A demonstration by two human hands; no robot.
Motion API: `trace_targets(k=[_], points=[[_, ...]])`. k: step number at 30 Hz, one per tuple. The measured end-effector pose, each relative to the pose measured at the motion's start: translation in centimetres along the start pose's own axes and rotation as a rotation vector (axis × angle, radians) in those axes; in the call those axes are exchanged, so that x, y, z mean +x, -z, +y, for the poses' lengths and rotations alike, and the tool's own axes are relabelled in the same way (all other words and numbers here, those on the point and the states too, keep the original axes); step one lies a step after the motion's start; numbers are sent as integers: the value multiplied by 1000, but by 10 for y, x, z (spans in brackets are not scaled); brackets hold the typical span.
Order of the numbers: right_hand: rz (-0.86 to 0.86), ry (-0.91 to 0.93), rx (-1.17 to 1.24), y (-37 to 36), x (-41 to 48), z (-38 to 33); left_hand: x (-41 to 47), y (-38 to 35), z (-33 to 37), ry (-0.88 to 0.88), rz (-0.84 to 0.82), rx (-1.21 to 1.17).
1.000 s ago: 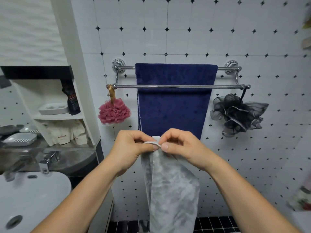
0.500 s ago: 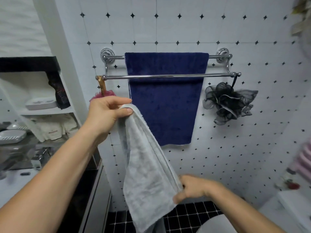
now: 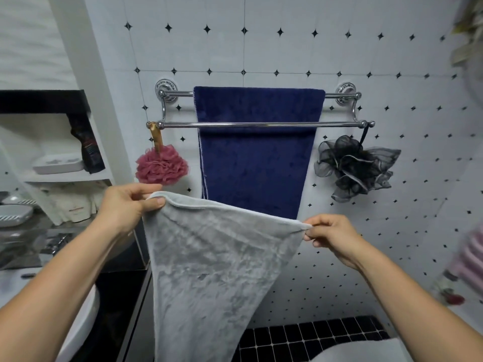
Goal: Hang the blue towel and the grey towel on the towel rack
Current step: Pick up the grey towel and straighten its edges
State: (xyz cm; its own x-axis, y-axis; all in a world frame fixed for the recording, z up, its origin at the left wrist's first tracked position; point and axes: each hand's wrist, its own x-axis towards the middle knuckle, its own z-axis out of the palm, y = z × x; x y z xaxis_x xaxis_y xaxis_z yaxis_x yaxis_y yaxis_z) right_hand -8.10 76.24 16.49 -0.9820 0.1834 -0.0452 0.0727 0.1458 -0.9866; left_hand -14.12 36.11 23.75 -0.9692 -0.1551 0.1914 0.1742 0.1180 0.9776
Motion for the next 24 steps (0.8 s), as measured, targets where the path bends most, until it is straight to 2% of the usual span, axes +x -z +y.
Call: trace_targets(k=[2,4,7,9,12,14,16,18,20,22,24], points=[[-19,-138,207,0,1,-1,2,-1,-2,6,-5,6],[-25,-245,316,-3,2,1,3,-3,-2,-12,-14,25],[-84,-363,203,-6,1,9,5,-6,1,-61,-22,55],[-192,-454,46,-8,-2,15,7,-7,3,-97,-29,41],[-263,-459,-470,-16,-7,17,9,-12,4,-160,-57,45],[-199,-398,-773,-25,-5,12,9,-18,1,-191,-78,74],[-75,-387,-856,-30,1,3,11,-21,-3,-195,-77,87],[55,-369,-740,-26,10,-8,15,-21,-7,-185,-61,88],[117,-269,-533,-15,16,-21,21,-18,-11,-166,-32,97],[96,-87,-293,-2,16,-35,28,-12,-15,-139,9,96],[-2,99,-208,7,11,-47,37,-5,-20,-106,47,95]])
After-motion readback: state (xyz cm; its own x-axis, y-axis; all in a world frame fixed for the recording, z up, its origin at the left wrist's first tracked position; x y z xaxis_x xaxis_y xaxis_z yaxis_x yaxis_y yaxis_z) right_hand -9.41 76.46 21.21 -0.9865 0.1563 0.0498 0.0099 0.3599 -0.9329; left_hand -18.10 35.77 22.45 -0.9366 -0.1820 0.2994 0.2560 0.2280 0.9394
